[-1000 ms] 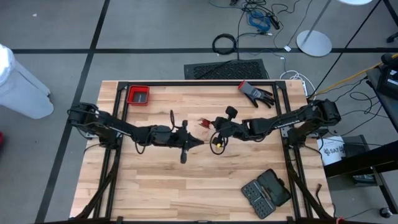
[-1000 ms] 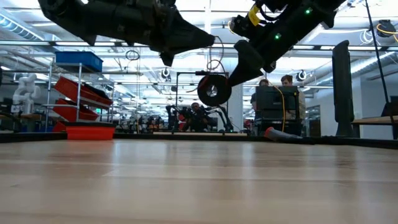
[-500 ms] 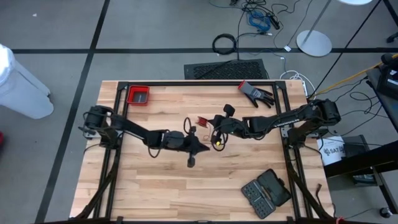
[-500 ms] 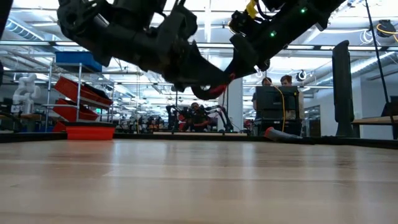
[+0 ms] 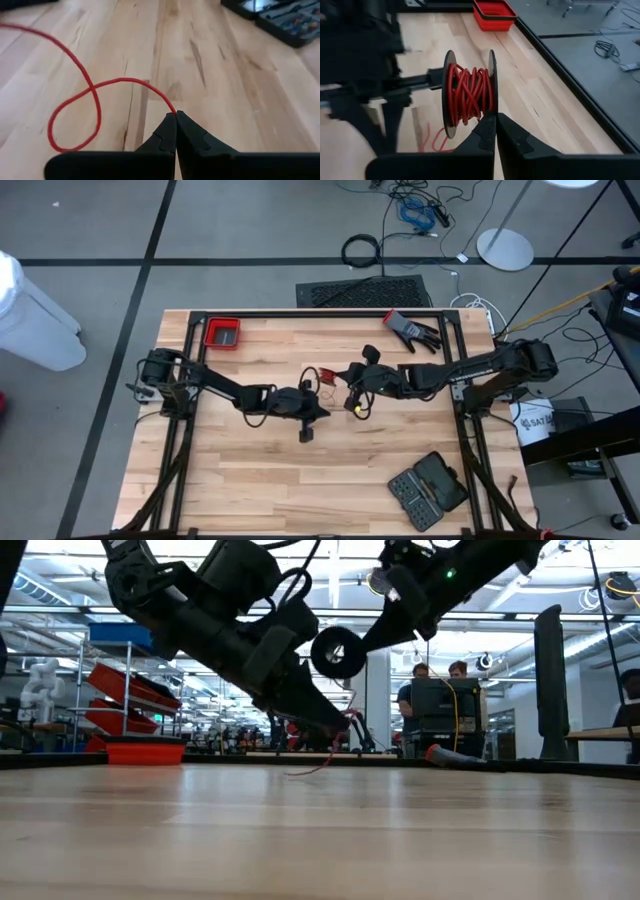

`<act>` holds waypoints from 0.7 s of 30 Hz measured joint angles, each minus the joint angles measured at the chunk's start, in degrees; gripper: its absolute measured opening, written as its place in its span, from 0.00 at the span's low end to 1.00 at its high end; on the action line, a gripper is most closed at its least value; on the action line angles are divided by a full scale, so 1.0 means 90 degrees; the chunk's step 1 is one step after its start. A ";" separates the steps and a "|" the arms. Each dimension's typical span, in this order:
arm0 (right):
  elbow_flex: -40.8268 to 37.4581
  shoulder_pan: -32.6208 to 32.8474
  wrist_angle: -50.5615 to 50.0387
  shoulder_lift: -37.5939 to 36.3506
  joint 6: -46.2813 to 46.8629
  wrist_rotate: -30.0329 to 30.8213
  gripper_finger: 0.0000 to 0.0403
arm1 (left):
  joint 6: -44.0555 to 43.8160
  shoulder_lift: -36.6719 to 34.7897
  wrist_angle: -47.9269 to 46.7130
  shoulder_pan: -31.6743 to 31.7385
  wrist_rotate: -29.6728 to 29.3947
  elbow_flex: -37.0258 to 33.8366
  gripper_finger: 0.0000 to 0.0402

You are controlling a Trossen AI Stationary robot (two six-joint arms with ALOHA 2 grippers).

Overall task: Coil cords
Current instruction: Uncoil the red wire from the spool

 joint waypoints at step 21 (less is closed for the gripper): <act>0.0000 0.0206 -0.1535 -0.0550 0.0405 -0.0005 0.00 | -0.0285 -0.0080 -0.0965 0.0404 -0.0456 -0.0002 0.01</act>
